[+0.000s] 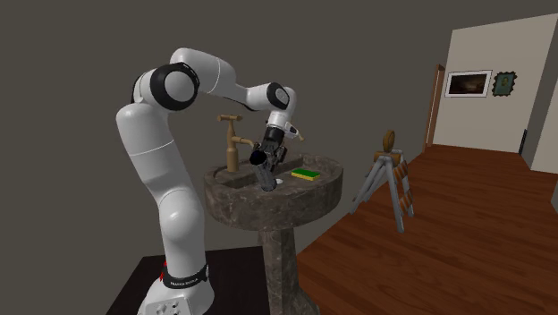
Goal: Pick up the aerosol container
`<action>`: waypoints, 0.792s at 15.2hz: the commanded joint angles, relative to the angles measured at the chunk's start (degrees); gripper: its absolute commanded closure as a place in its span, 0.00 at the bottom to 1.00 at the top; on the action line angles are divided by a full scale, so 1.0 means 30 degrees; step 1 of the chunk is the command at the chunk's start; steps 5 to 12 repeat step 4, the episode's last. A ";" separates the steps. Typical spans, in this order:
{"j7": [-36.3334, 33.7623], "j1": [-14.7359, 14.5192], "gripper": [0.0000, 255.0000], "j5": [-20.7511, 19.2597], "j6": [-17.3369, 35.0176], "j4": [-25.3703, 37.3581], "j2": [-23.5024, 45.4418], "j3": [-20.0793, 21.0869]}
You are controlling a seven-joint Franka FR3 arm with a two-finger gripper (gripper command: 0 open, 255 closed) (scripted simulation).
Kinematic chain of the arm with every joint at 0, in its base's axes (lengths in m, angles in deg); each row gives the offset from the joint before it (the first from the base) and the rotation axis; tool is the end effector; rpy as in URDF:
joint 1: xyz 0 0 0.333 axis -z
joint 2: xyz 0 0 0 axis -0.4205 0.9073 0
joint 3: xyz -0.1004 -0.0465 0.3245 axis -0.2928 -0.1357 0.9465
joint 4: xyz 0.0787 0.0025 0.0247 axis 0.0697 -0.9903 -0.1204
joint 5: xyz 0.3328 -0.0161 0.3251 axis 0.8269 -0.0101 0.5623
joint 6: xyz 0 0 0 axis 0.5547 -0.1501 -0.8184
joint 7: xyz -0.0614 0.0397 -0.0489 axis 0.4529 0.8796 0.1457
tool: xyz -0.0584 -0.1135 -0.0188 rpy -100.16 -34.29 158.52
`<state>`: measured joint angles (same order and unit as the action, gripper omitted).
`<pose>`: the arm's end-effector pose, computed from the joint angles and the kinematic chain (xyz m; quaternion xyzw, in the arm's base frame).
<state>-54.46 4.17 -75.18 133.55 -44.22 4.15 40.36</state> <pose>0.3580 0.2972 0.5041 0.8617 0.4161 -0.2677 0.1125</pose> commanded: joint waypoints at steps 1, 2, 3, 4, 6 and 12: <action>-0.0070 -0.0134 1.00 0.0797 -0.0506 0.0537 -0.0133 0.0046; -0.0061 -0.0143 1.00 0.0784 -0.0762 0.0799 -0.0126 0.0024; -0.0060 -0.0143 1.00 0.0782 -0.0801 0.0839 -0.0125 0.0022; -0.0059 -0.0143 1.00 0.0782 -0.0801 0.0838 -0.0126 0.0022; -0.0059 -0.0143 1.00 0.0782 -0.0801 0.0838 -0.0126 0.0022; -0.0059 -0.0143 1.00 0.0782 -0.0801 0.0838 -0.0126 0.0022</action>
